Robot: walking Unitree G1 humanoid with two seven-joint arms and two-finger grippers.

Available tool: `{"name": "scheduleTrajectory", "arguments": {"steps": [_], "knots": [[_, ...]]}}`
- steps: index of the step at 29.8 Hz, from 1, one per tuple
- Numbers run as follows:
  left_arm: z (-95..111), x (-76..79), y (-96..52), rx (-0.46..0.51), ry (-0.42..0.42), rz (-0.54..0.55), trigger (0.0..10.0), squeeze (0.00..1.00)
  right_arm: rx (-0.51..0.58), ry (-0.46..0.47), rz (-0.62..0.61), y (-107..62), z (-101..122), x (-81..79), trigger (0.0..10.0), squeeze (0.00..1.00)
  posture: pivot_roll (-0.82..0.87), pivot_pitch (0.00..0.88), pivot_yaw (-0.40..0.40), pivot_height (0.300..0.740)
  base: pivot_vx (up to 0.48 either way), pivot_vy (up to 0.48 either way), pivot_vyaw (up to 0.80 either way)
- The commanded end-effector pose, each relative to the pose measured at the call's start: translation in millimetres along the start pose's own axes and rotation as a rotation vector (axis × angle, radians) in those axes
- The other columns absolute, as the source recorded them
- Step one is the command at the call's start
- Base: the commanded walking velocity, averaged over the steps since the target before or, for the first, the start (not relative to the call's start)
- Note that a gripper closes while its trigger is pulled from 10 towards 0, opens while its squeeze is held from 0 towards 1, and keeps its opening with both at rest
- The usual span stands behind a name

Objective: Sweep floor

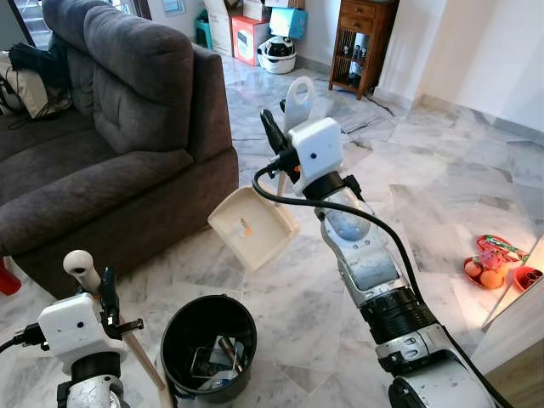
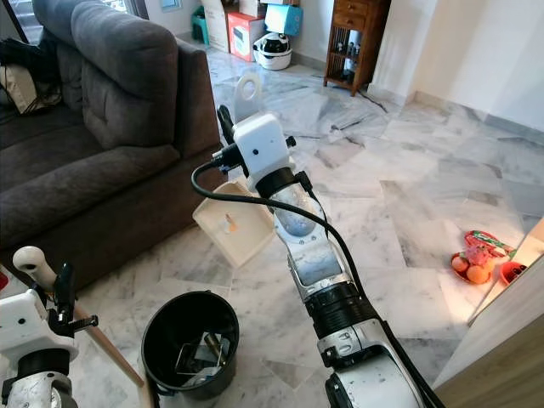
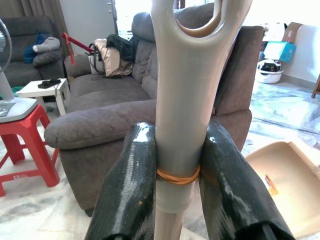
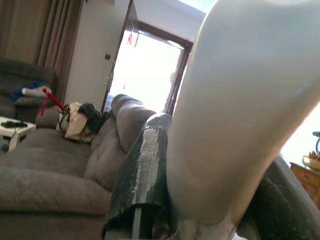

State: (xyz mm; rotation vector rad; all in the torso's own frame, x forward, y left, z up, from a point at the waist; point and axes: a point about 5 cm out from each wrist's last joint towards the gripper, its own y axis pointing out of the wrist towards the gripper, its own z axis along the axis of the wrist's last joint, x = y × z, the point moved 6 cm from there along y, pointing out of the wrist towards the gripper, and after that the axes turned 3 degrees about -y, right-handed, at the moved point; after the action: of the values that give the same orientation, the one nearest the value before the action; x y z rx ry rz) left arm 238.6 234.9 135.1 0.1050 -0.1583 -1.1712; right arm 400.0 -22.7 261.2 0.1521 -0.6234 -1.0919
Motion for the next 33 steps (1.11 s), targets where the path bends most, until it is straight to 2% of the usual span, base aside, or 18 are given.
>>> {"name": "scheduleTrajectory", "arguments": {"steps": [1,2,3,8,9,12,18,20,27,33], "knots": [[13,4.4,1.1,0.049,-0.003,-0.023,10.0,0.00,0.025,-0.029,-0.004,-1.2,2,1.1,10.0,0.00,0.02,0.024,0.053,0.740,0.000,0.000,0.00],[13,4.4,1.1,0.049,-0.003,-0.023,10.0,0.00,0.025,-0.029,-0.004,-1.2,2,1.1,10.0,0.00,0.02,0.024,0.053,0.740,0.000,0.000,0.00],[13,4.2,0.2,0.048,-0.001,-0.024,10.0,0.00,-0.013,-0.018,-0.016,-5.3,-11,2.8,10.0,0.00,0.02,0.023,0.053,0.740,0.000,0.000,0.00],[14,4.4,-0.6,0.050,0.009,-0.030,10.0,0.00,-0.063,0.001,-0.027,-14.0,-29,4.7,10.0,0.00,0.02,0.021,0.051,0.740,0.000,0.000,0.00],[15,4.4,-1.0,0.051,0.012,-0.032,10.0,0.00,-0.091,0.019,-0.026,-19.5,-39,4.9,10.0,0.00,0.02,0.021,0.051,0.740,0.000,0.000,0.00],[16,4.2,-1.6,0.052,0.017,-0.035,10.0,0.00,-0.108,0.030,-0.027,-25.5,-47,7.0,10.0,0.00,0.02,0.020,0.051,0.740,0.000,0.000,0.00],[15,-3.2,-6.9,0.043,0.046,-0.027,10.0,0.00,-0.162,0.072,-0.043,-41.7,-67,18.4,10.0,0.00,0.02,0.022,0.051,0.740,0.000,0.000,0.00],[15,-10.3,-9.7,0.038,0.061,-0.008,10.0,0.00,-0.198,0.080,-0.052,-53.1,-79,25.5,10.0,0.00,0.02,0.026,0.054,0.740,0.000,0.000,0.00],[15,-12.5,-11.0,0.032,0.066,-0.004,10.0,0.00,-0.251,0.120,-0.085,-67.2,-94,37.7,10.0,0.00,0.02,0.031,0.057,0.740,0.000,0.000,0.00],[14,-12.9,-12.7,0.027,0.064,-0.001,10.0,0.00,-0.277,0.132,-0.086,-79.4,-102,40.7,10.0,0.00,0.02,0.037,0.056,0.740,0.000,0.000,0.00]]}}
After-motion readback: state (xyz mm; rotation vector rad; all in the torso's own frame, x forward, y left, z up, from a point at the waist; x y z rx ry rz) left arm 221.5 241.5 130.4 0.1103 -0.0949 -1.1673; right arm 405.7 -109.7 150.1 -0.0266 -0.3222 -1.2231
